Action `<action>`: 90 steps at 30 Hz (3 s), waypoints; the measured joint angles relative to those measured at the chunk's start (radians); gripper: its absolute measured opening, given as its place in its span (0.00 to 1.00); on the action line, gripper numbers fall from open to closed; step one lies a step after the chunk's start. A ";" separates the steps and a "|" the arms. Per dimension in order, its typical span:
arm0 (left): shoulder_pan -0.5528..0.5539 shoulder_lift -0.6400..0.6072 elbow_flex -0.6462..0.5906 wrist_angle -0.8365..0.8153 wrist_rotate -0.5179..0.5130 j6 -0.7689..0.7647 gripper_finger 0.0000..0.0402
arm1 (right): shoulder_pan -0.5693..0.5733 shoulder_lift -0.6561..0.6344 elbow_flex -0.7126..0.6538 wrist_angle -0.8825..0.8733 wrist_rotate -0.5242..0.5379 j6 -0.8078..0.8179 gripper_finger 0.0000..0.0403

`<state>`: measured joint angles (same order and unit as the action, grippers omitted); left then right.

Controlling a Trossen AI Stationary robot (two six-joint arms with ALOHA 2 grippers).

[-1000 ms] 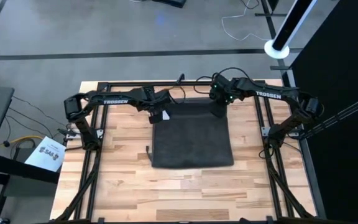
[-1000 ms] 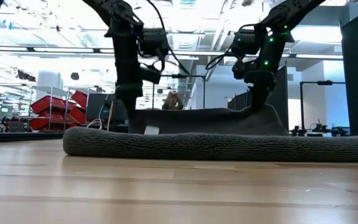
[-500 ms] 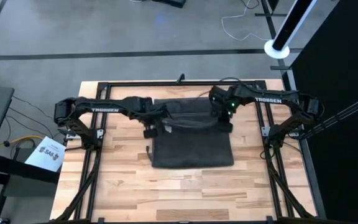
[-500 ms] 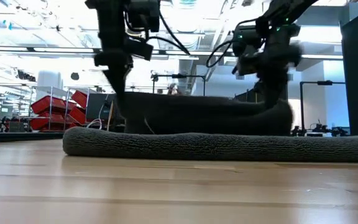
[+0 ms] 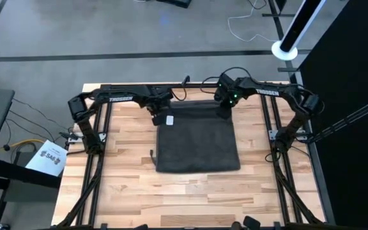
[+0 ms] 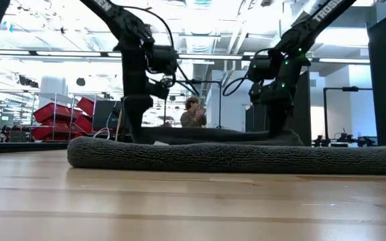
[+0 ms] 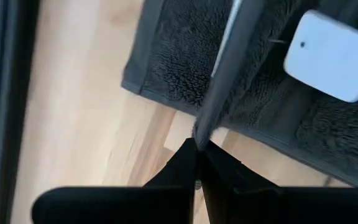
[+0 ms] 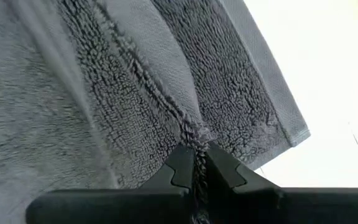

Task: Roll towel
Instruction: Fold the gray towel

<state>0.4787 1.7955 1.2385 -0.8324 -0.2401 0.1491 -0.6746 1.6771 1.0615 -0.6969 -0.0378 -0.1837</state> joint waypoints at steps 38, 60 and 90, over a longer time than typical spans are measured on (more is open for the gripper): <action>-0.101 0.035 0.094 -0.219 0.021 -0.279 0.41 | 0.004 -0.189 -0.011 -0.054 0.083 0.037 0.40; -0.436 0.038 0.094 -0.012 0.271 -0.453 0.37 | -0.005 -0.074 -0.083 0.132 0.105 -0.003 0.01; -0.565 0.040 0.026 0.032 0.272 -0.491 0.37 | 0.137 -0.234 -0.223 -0.010 -0.147 0.140 0.30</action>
<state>-0.0861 1.8351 1.2645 -0.8007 0.0320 -0.3420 -0.5376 1.4433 0.8387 -0.7071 -0.1848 -0.0442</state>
